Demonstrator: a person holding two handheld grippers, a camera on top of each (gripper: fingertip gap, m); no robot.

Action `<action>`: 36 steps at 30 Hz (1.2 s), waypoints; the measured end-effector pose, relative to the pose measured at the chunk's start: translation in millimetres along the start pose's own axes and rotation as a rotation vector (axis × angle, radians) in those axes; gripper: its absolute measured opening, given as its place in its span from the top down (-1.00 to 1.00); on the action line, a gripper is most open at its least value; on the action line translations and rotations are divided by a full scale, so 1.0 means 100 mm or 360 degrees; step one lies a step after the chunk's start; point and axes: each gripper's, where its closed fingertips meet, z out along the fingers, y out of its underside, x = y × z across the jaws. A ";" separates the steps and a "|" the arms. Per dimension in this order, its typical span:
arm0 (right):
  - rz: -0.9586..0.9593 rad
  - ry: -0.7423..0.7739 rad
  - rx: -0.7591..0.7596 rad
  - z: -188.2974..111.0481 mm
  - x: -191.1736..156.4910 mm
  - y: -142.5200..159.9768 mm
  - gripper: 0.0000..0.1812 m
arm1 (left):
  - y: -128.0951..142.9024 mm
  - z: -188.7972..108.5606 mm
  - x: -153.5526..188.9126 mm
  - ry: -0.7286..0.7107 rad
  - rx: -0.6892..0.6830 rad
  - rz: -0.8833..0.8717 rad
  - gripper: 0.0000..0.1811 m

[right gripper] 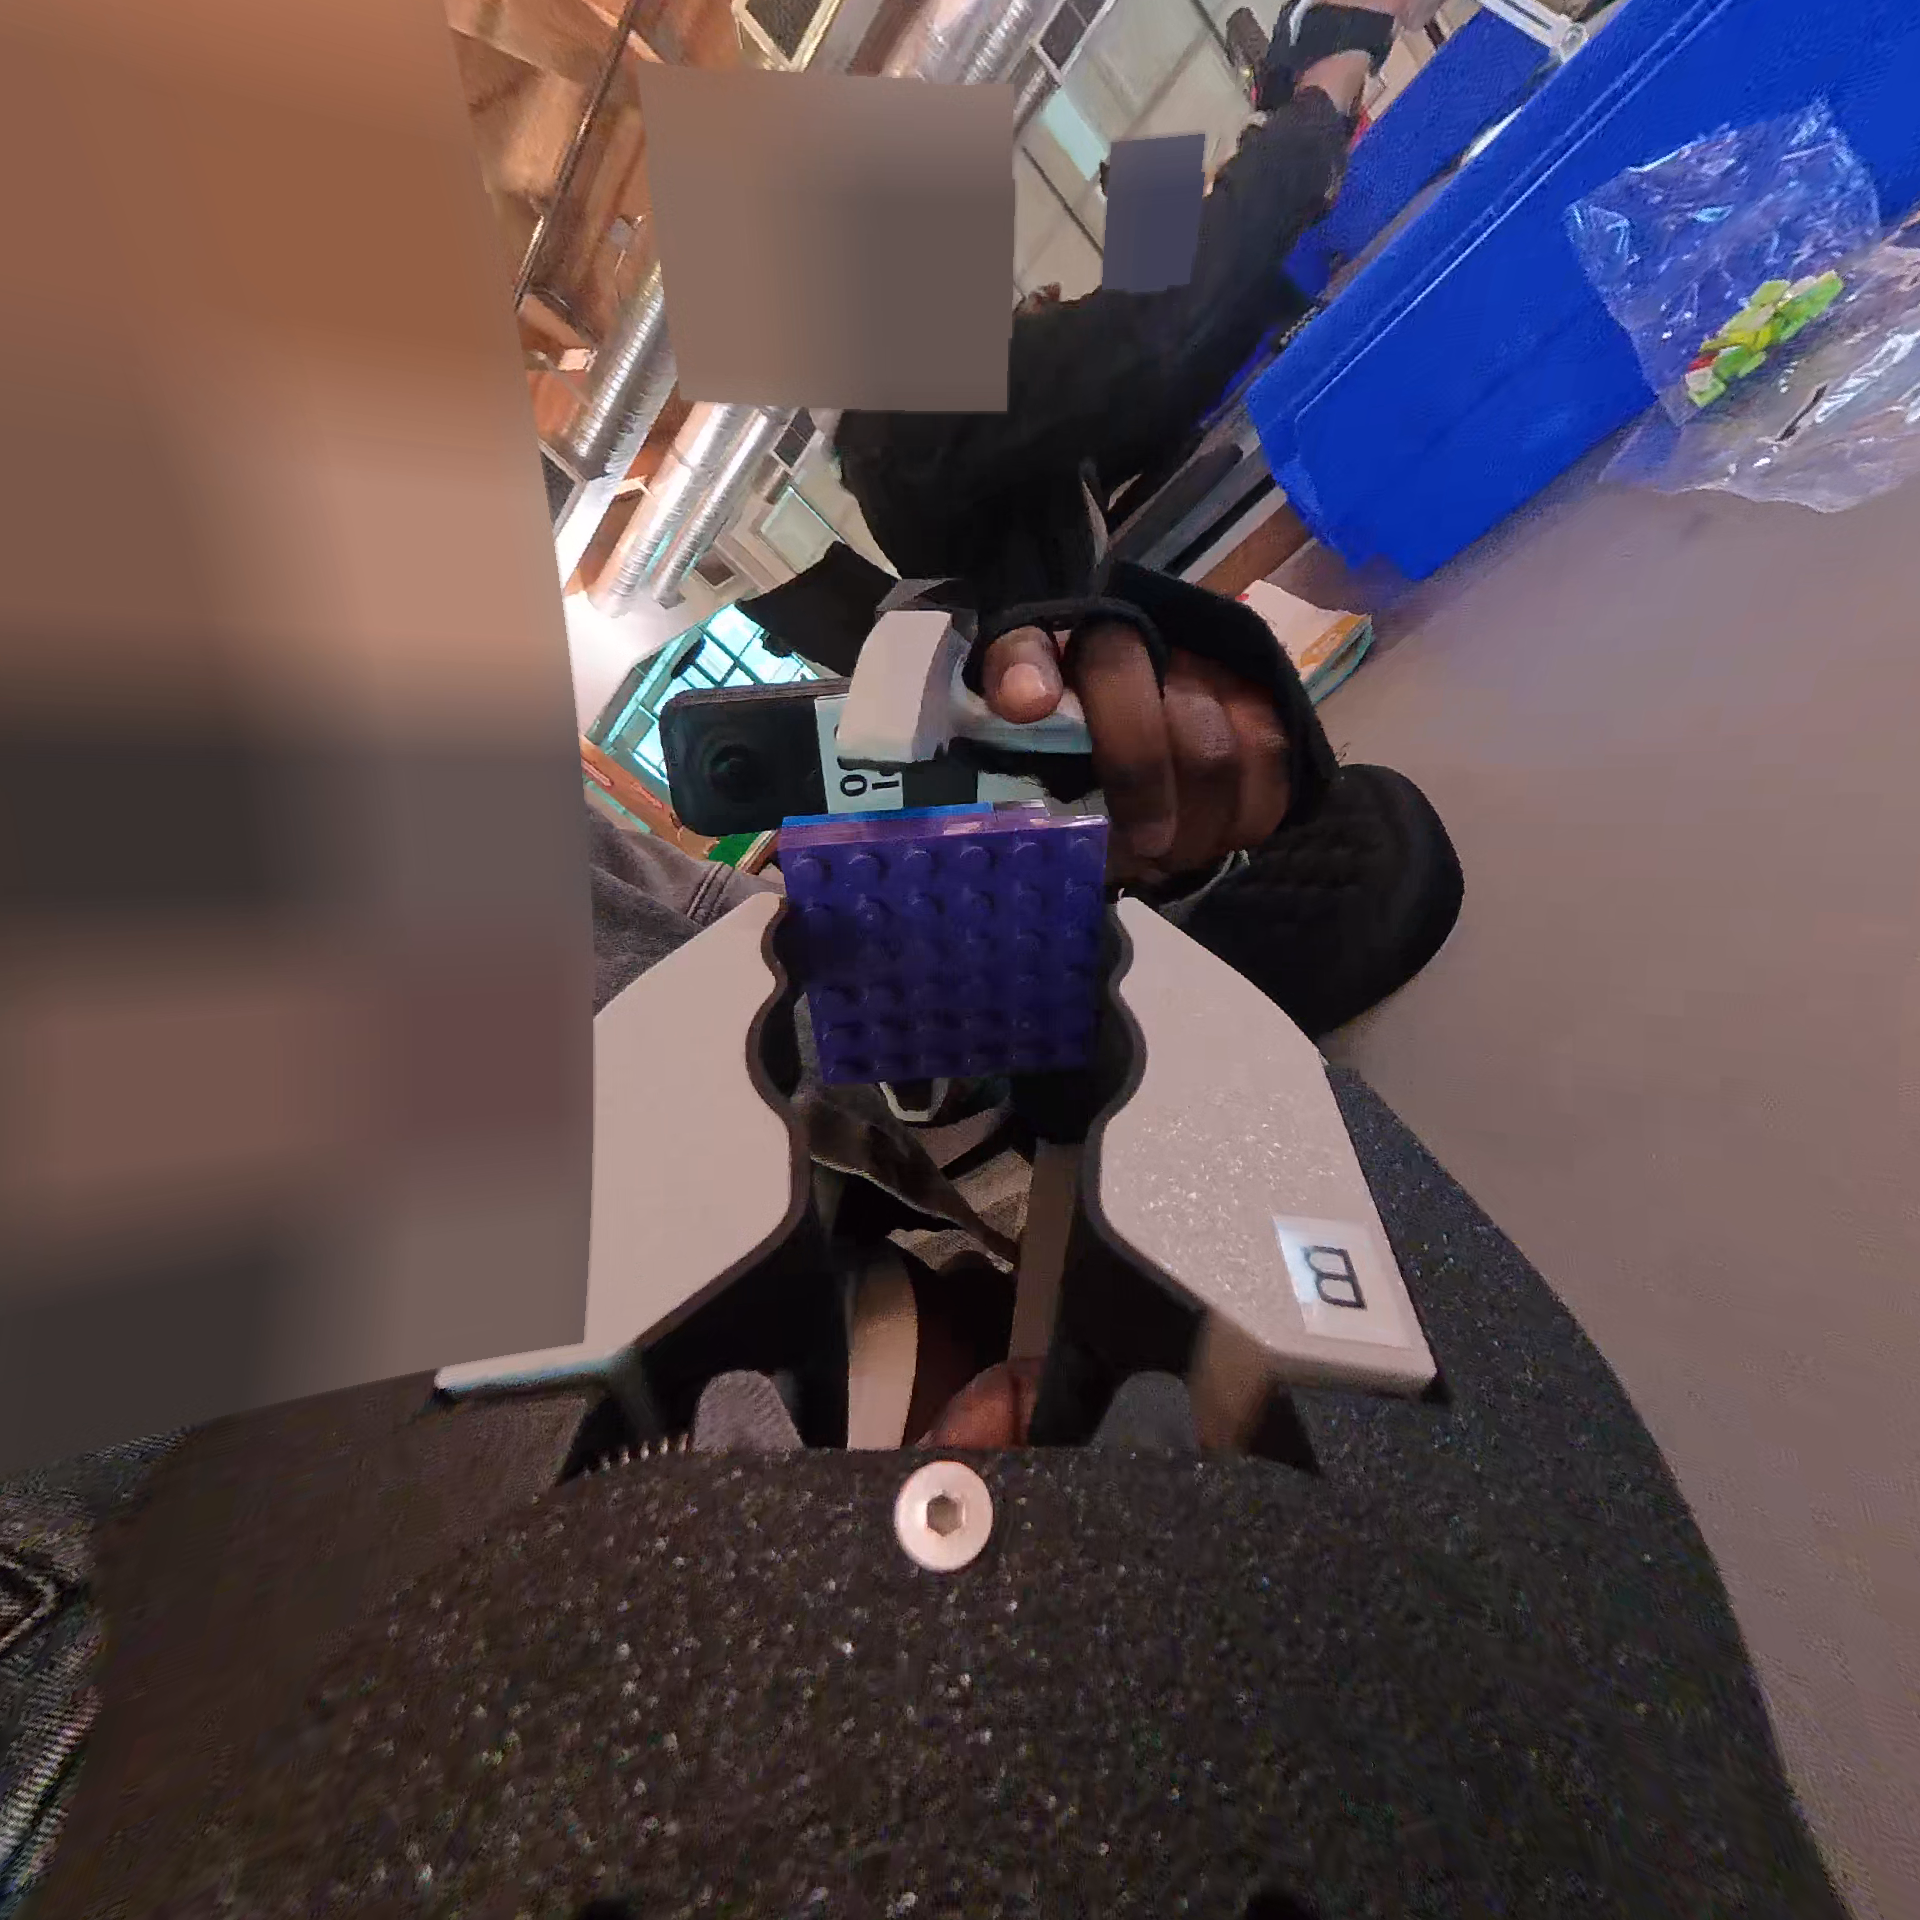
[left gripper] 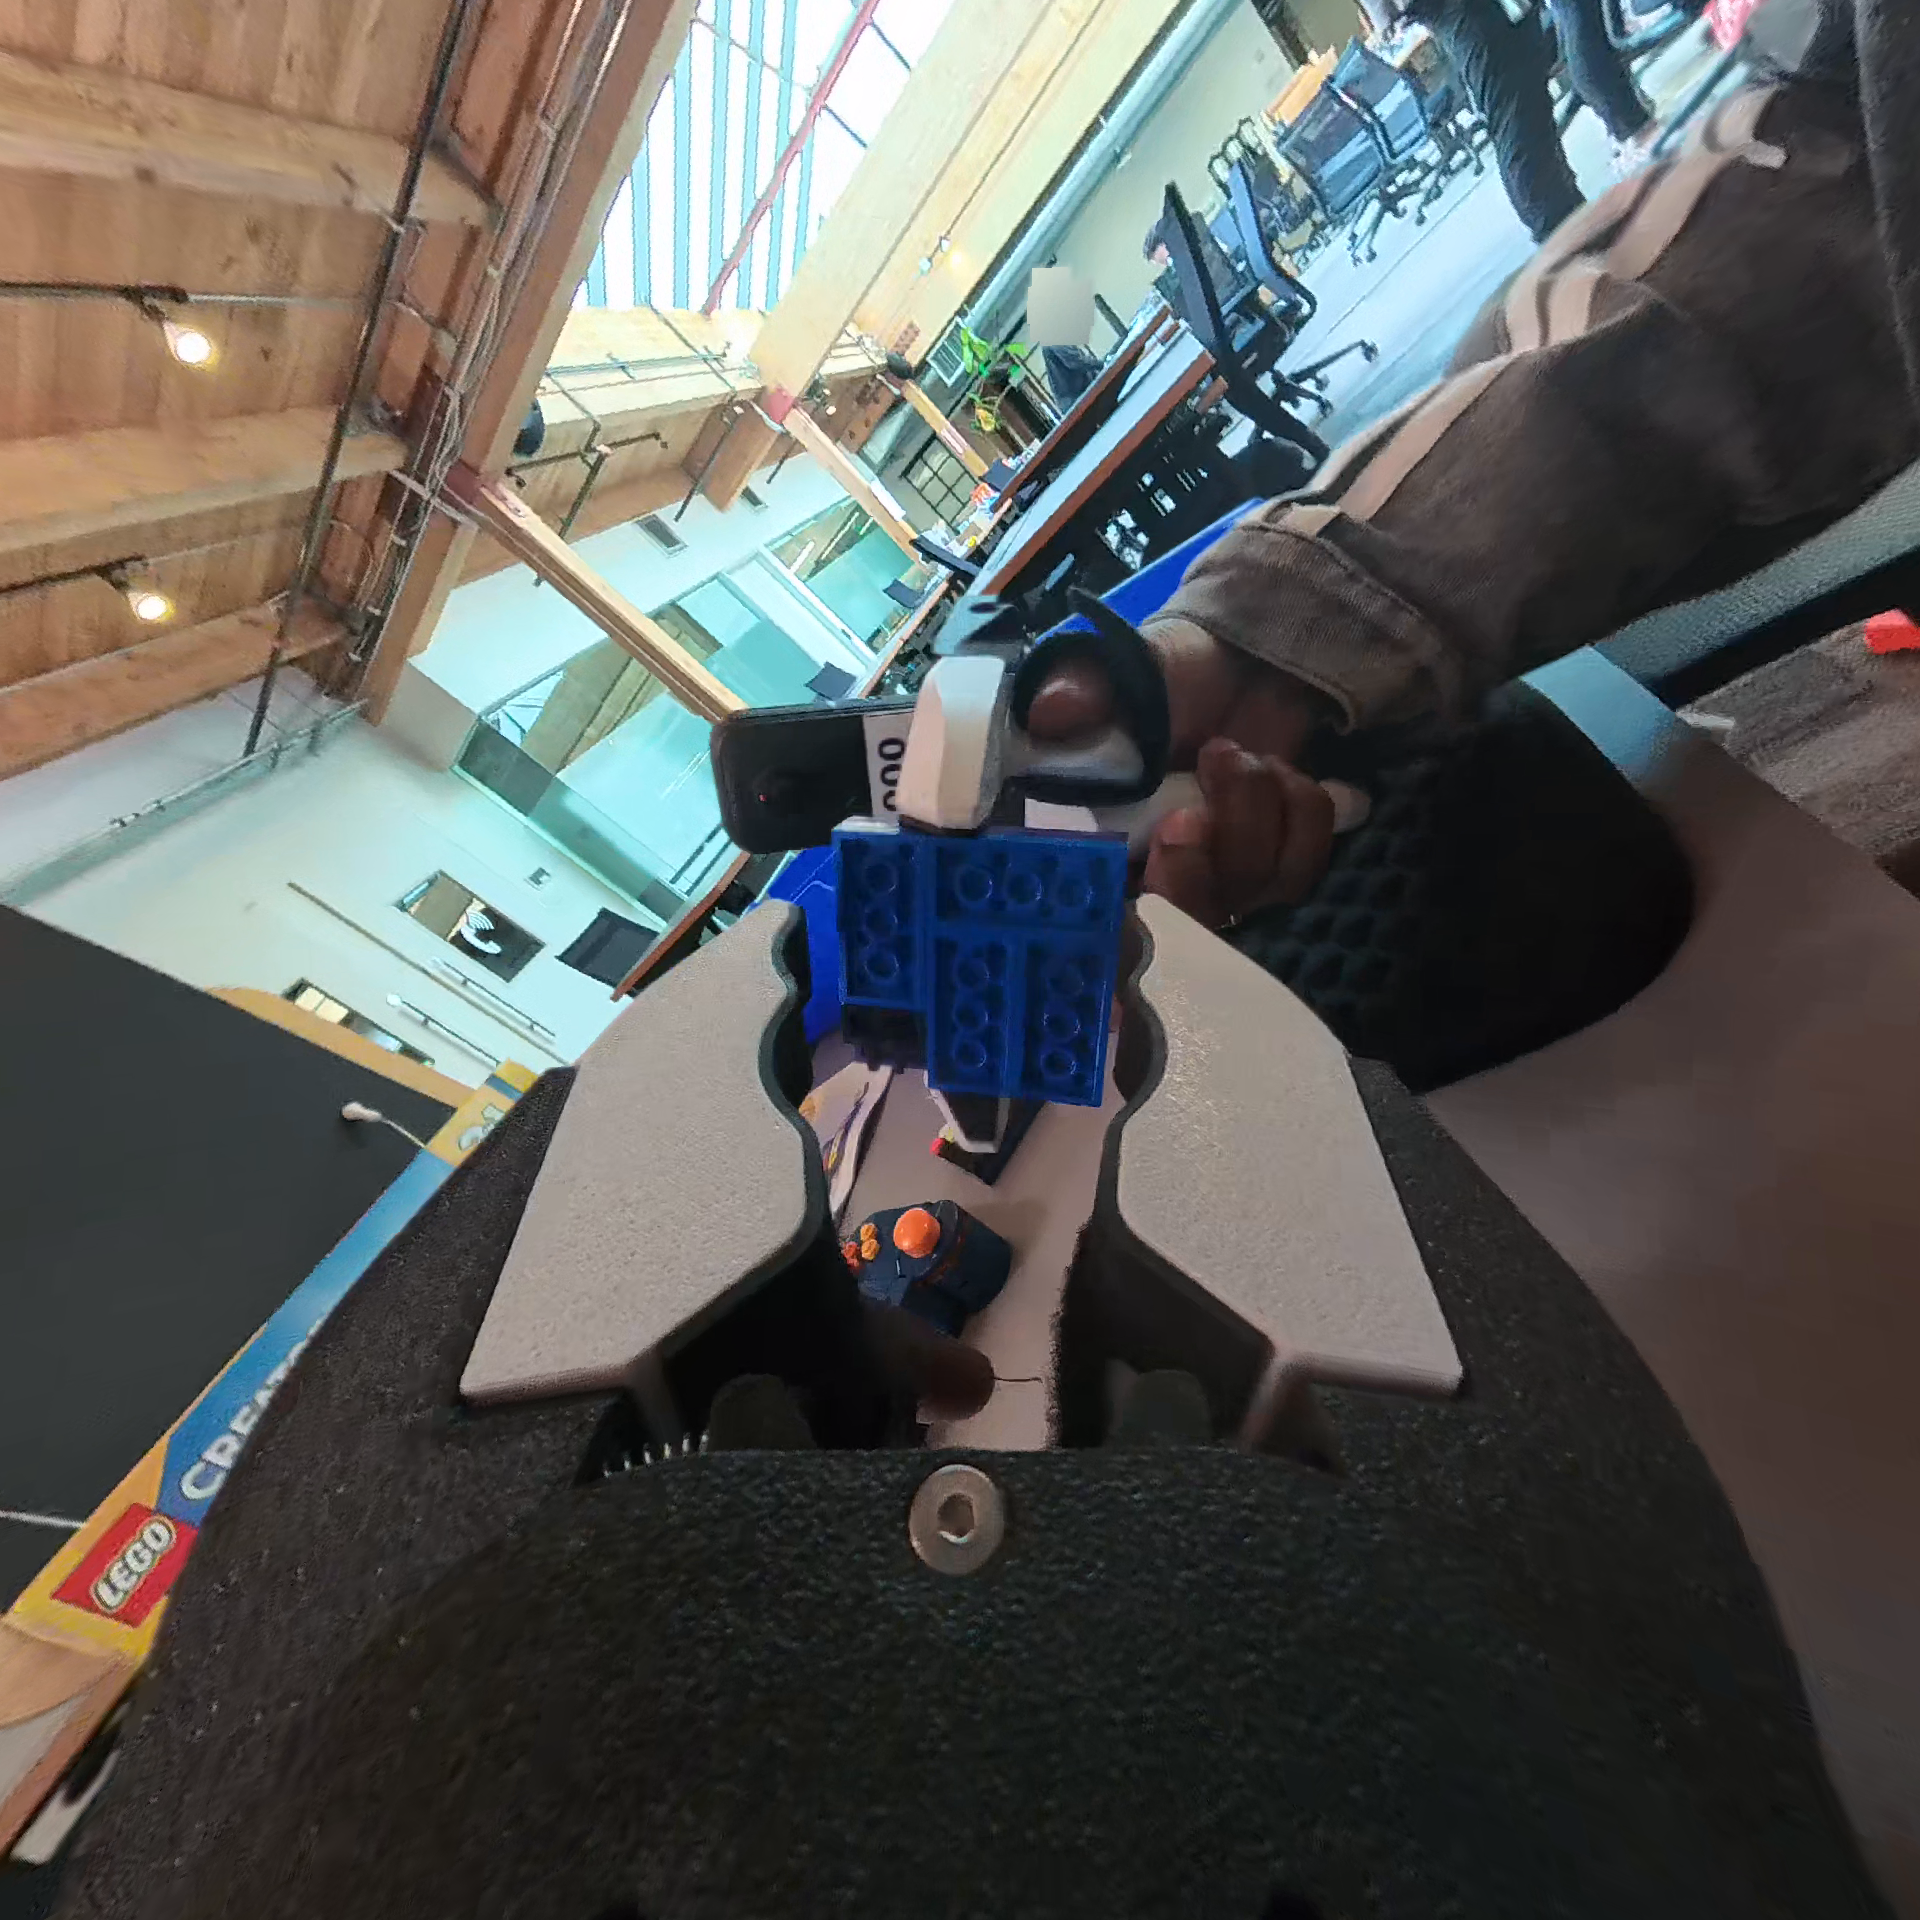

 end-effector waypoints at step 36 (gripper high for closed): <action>0.0100 0.0162 -0.0031 -0.03 -0.01 0.13 0.39 | -0.11 0.03 0.11 0.0085 0.0043 0.0031 0.40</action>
